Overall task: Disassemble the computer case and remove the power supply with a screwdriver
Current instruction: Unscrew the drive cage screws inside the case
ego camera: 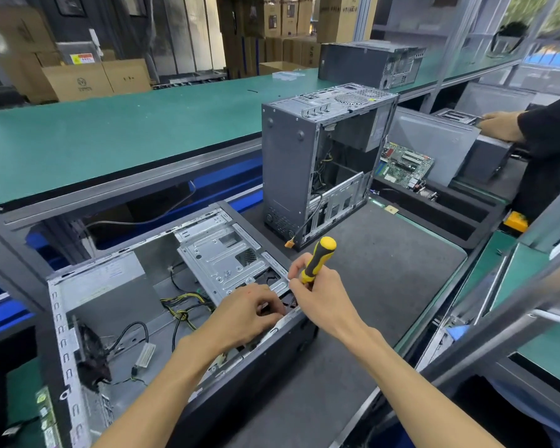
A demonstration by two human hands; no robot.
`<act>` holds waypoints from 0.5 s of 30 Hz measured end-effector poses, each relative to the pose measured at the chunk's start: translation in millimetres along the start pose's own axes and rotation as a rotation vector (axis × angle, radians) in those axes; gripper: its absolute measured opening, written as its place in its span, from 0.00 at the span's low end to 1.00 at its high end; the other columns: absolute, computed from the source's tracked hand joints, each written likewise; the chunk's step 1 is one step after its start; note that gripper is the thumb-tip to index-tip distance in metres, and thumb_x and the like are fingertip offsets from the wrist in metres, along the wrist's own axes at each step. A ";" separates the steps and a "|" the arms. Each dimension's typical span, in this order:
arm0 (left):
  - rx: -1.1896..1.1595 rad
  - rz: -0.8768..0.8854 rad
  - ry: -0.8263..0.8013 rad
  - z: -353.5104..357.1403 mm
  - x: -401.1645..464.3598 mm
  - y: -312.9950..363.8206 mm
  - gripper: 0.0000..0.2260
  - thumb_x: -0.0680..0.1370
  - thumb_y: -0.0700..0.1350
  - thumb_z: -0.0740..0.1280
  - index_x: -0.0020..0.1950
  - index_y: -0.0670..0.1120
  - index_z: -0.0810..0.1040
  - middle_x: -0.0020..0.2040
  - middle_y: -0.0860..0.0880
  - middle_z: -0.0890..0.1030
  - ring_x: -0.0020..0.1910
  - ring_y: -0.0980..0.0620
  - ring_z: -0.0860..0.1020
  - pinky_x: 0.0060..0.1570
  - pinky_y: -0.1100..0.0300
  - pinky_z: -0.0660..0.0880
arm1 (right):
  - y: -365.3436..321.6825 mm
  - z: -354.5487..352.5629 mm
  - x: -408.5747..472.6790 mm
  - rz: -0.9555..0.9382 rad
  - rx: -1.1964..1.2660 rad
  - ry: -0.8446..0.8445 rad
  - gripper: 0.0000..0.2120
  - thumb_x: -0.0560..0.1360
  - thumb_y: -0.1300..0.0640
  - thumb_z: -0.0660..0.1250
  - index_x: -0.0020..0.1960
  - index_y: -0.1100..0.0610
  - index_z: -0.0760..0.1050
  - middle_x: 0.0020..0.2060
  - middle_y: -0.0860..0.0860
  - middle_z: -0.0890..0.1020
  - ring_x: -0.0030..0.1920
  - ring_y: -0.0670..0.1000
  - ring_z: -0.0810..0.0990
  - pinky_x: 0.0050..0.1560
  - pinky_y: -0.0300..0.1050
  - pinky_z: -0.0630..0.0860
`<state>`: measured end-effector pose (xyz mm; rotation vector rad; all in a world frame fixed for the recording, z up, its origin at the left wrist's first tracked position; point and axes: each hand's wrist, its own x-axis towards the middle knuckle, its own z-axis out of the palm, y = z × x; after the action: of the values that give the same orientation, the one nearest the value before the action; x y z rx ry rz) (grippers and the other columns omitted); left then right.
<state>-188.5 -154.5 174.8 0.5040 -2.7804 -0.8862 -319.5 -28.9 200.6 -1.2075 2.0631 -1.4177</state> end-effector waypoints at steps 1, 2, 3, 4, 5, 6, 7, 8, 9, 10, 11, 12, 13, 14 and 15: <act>0.023 0.018 -0.003 -0.2 0.7 -0.2 0.02 0.76 0.51 0.70 0.47 0.56 0.82 0.45 0.60 0.79 0.49 0.61 0.74 0.53 0.56 0.74 | 0.1 -0.9 0.6 0.000 0.003 0.026 0.08 0.75 0.61 0.63 0.41 0.49 0.72 0.24 0.43 0.73 0.27 0.43 0.69 0.31 0.31 0.68; 0.050 0.038 -0.010 -0.6 1.3 -0.4 0.02 0.77 0.51 0.70 0.47 0.55 0.81 0.45 0.60 0.79 0.49 0.61 0.74 0.53 0.56 0.74 | 0.6 -1.5 0.9 0.003 0.005 0.051 0.09 0.75 0.61 0.63 0.40 0.49 0.72 0.24 0.43 0.73 0.27 0.43 0.68 0.31 0.31 0.68; 0.073 0.055 -0.023 -1.2 2.2 -0.7 0.03 0.77 0.52 0.69 0.48 0.55 0.80 0.45 0.60 0.78 0.49 0.62 0.73 0.53 0.57 0.74 | 1.1 -1.7 1.0 0.007 0.009 0.071 0.10 0.75 0.62 0.63 0.39 0.49 0.71 0.23 0.44 0.72 0.27 0.43 0.68 0.31 0.32 0.67; 0.090 0.069 -0.043 -1.9 3.5 -1.1 0.03 0.77 0.52 0.68 0.48 0.55 0.79 0.45 0.60 0.78 0.49 0.62 0.73 0.53 0.58 0.74 | 1.8 -2.0 0.8 0.012 0.021 0.086 0.10 0.75 0.62 0.62 0.39 0.48 0.71 0.23 0.44 0.72 0.26 0.43 0.67 0.30 0.32 0.67; 0.100 0.078 -0.069 -3.0 4.9 -1.6 0.03 0.78 0.52 0.68 0.48 0.55 0.78 0.46 0.60 0.77 0.49 0.62 0.73 0.54 0.58 0.74 | 2.4 -2.0 0.5 0.015 0.040 0.097 0.10 0.75 0.62 0.62 0.39 0.48 0.71 0.23 0.45 0.71 0.26 0.44 0.66 0.29 0.32 0.66; 0.106 0.081 -0.096 -4.1 6.3 -2.1 0.02 0.78 0.52 0.67 0.49 0.55 0.77 0.47 0.61 0.77 0.50 0.62 0.73 0.55 0.59 0.74 | 2.7 -2.0 0.4 0.016 0.058 0.103 0.10 0.75 0.61 0.62 0.38 0.48 0.71 0.23 0.45 0.71 0.26 0.44 0.66 0.29 0.32 0.66; 0.108 0.077 -0.120 -5.1 7.9 -2.4 0.02 0.79 0.52 0.67 0.49 0.55 0.77 0.48 0.60 0.77 0.51 0.61 0.73 0.56 0.59 0.74 | 2.8 -1.9 0.3 0.018 0.070 0.106 0.10 0.74 0.61 0.62 0.38 0.48 0.71 0.23 0.45 0.71 0.26 0.44 0.66 0.29 0.32 0.66; 0.110 0.071 -0.139 -5.9 9.3 -2.4 0.03 0.79 0.53 0.66 0.49 0.55 0.76 0.49 0.60 0.77 0.51 0.60 0.73 0.57 0.59 0.74 | 3.0 -1.6 0.6 0.021 0.075 0.107 0.10 0.74 0.61 0.62 0.38 0.48 0.71 0.23 0.45 0.70 0.26 0.44 0.66 0.29 0.33 0.66; 0.112 0.065 -0.153 -6.6 10.4 -2.0 0.03 0.79 0.53 0.66 0.50 0.55 0.76 0.49 0.59 0.77 0.52 0.60 0.73 0.57 0.58 0.74 | 3.3 -1.2 1.3 0.026 0.077 0.111 0.10 0.74 0.61 0.62 0.38 0.48 0.71 0.22 0.45 0.70 0.26 0.44 0.66 0.29 0.33 0.66; 0.114 0.059 -0.162 -6.9 11.5 -1.5 0.03 0.79 0.52 0.66 0.50 0.54 0.76 0.49 0.59 0.77 0.52 0.59 0.73 0.57 0.58 0.74 | 3.7 -0.7 2.1 0.032 0.079 0.115 0.11 0.75 0.62 0.62 0.38 0.48 0.71 0.22 0.45 0.70 0.26 0.44 0.66 0.29 0.33 0.66; 0.117 0.055 -0.167 -6.8 12.2 -1.2 0.04 0.79 0.52 0.66 0.50 0.54 0.76 0.49 0.59 0.76 0.51 0.59 0.73 0.56 0.59 0.74 | 3.9 -0.1 3.0 0.039 0.085 0.121 0.12 0.75 0.62 0.62 0.38 0.48 0.71 0.22 0.44 0.70 0.26 0.45 0.65 0.29 0.33 0.66; 0.121 0.056 -0.168 -6.7 12.7 -1.1 0.04 0.79 0.52 0.66 0.50 0.54 0.76 0.48 0.59 0.76 0.51 0.59 0.73 0.55 0.60 0.74 | 3.8 0.2 3.8 0.044 0.091 0.125 0.12 0.75 0.63 0.63 0.38 0.48 0.72 0.22 0.44 0.70 0.26 0.45 0.65 0.28 0.33 0.65; 0.126 0.060 -0.167 -6.4 12.9 -1.3 0.04 0.79 0.52 0.66 0.49 0.53 0.76 0.47 0.59 0.76 0.50 0.60 0.73 0.54 0.61 0.74 | 3.7 0.4 4.8 0.047 0.097 0.130 0.13 0.76 0.63 0.63 0.38 0.47 0.72 0.22 0.44 0.69 0.26 0.44 0.65 0.28 0.33 0.65; 0.130 0.063 -0.162 -6.3 13.3 -1.5 0.04 0.79 0.53 0.66 0.49 0.53 0.76 0.46 0.60 0.75 0.48 0.60 0.73 0.52 0.63 0.73 | 3.7 0.2 5.6 0.048 0.099 0.133 0.13 0.76 0.63 0.63 0.38 0.47 0.72 0.22 0.44 0.69 0.26 0.44 0.65 0.28 0.33 0.65; 0.131 0.064 -0.157 -6.2 13.7 -1.7 0.04 0.79 0.53 0.65 0.48 0.54 0.76 0.45 0.60 0.75 0.47 0.61 0.73 0.50 0.65 0.73 | 3.5 0.0 6.6 0.048 0.099 0.135 0.13 0.76 0.63 0.62 0.38 0.47 0.71 0.22 0.44 0.69 0.26 0.44 0.65 0.28 0.33 0.65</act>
<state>-199.1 -164.1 179.7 0.3778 -2.9937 -0.7641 -324.8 -33.7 198.6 -1.0422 2.0678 -1.5982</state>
